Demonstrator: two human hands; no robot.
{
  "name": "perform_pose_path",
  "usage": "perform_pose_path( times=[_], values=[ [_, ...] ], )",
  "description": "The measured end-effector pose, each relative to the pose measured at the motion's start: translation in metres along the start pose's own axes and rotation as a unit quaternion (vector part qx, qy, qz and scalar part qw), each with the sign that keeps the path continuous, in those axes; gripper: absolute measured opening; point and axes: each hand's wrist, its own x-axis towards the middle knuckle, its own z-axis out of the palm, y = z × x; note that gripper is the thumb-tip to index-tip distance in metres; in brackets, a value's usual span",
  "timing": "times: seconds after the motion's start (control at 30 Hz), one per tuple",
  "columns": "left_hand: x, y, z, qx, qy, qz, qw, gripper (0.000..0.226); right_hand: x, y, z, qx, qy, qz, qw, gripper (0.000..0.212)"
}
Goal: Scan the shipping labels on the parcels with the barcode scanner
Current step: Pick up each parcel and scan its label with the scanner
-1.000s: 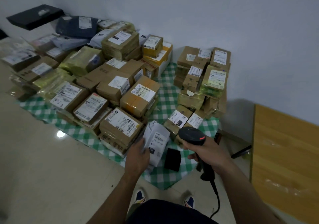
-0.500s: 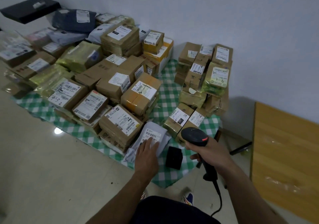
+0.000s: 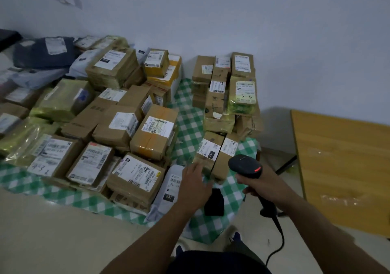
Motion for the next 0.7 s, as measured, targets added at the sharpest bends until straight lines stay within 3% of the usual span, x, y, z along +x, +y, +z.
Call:
perform_pose_path(
  times=[0.2, 0.33, 0.53, 0.7],
  values=[
    [0.061, 0.019, 0.009, 0.034, -0.038, -0.014, 0.999, 0.045, 0.02, 0.006, -0.006, -0.032, -0.01, 0.003, 0.999, 0.021],
    [0.091, 0.007, 0.018, 0.077, -0.058, -0.102, 0.99, 0.058, 0.051, 0.005, -0.013, -0.031, -0.019, 0.002, 0.999, 0.016],
    [0.117, -0.01, 0.024, 0.005, -0.104, -0.196, 0.975, 0.065, 0.085, 0.004, -0.023, -0.039, -0.042, 0.01, 0.998, 0.026],
    [0.122, -0.012, 0.02, -0.018, -0.111, -0.201, 0.973, 0.03, 0.097, 0.002, -0.022, -0.024, -0.055, 0.016, 0.998, 0.026]
  ],
)
